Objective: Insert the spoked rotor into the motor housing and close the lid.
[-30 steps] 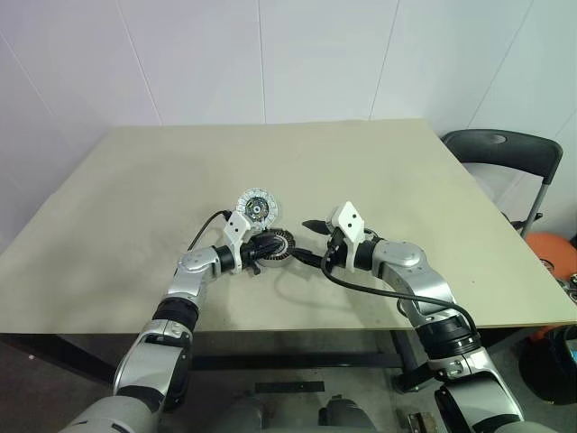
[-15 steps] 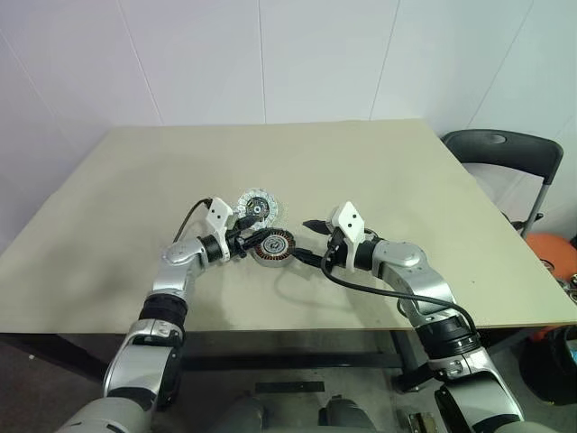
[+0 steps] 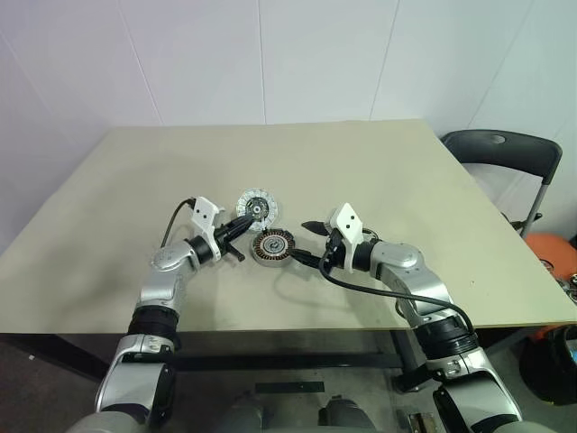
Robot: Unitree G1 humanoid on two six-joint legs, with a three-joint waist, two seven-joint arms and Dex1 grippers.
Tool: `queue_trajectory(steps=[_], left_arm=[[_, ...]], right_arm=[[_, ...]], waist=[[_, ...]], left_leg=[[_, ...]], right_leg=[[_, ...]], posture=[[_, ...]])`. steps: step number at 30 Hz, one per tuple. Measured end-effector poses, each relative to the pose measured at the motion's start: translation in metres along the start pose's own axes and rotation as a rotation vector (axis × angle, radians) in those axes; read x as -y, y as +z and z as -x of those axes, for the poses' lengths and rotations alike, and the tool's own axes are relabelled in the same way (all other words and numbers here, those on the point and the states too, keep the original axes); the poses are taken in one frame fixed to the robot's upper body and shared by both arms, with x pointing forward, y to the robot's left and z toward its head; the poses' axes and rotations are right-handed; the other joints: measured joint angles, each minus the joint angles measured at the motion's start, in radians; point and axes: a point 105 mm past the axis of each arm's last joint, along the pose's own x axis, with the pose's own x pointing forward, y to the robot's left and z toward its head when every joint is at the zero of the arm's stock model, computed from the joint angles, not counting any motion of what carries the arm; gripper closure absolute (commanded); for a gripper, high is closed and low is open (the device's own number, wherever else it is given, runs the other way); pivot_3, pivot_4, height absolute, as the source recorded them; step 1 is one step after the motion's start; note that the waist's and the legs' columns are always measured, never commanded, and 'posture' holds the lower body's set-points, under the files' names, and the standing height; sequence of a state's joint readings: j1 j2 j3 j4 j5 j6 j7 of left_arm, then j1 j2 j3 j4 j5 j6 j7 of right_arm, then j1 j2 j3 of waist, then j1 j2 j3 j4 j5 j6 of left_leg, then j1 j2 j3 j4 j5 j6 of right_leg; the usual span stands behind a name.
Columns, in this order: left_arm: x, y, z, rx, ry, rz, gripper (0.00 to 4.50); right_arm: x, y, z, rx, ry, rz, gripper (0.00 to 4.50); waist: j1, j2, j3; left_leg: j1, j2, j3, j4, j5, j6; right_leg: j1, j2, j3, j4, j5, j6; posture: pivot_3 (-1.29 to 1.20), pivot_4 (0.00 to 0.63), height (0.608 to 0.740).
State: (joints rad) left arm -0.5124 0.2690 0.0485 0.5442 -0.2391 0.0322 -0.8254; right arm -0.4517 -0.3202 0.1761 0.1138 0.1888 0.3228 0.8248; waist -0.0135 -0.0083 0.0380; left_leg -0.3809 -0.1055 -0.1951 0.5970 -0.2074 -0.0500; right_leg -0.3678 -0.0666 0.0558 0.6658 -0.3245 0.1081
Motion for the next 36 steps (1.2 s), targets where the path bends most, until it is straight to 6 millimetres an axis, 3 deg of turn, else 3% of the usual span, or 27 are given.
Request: queue_trajectory(steps=[7, 11, 36], left_arm=[[0.021, -0.016, -0.013, -0.060, -0.062, 0.001, 4.48], [0.023, -0.033, -0.016, -0.117, -0.050, 0.009, 4.48], [0.034, -0.035, -0.020, -0.148, -0.117, 0.002, 4.48]], right_arm=[[-0.002, 0.000, -0.003, 0.005, 0.003, -0.005, 0.60], [-0.002, 0.000, -0.004, 0.008, 0.000, -0.009, 0.60], [-0.004, -0.002, -0.008, 0.009, -0.019, -0.013, 0.60]], waist=[[0.000, 0.000, 0.000], [-0.003, 0.000, 0.000], [0.001, 0.000, 0.000]], left_leg=[[0.000, 0.000, 0.000, 0.000, 0.000, 0.000], [0.000, 0.000, 0.000, 0.000, 0.000, 0.000], [0.006, 0.000, 0.000, 0.000, 0.000, 0.000]], right_leg=[[0.000, 0.000, 0.000, 0.000, 0.000, 0.000], [0.000, 0.000, 0.000, 0.000, 0.000, 0.000], [0.006, 0.000, 0.000, 0.000, 0.000, 0.000]], posture=[[0.00, 0.000, 0.740], [0.00, 0.000, 0.740], [0.00, 0.000, 0.740]])
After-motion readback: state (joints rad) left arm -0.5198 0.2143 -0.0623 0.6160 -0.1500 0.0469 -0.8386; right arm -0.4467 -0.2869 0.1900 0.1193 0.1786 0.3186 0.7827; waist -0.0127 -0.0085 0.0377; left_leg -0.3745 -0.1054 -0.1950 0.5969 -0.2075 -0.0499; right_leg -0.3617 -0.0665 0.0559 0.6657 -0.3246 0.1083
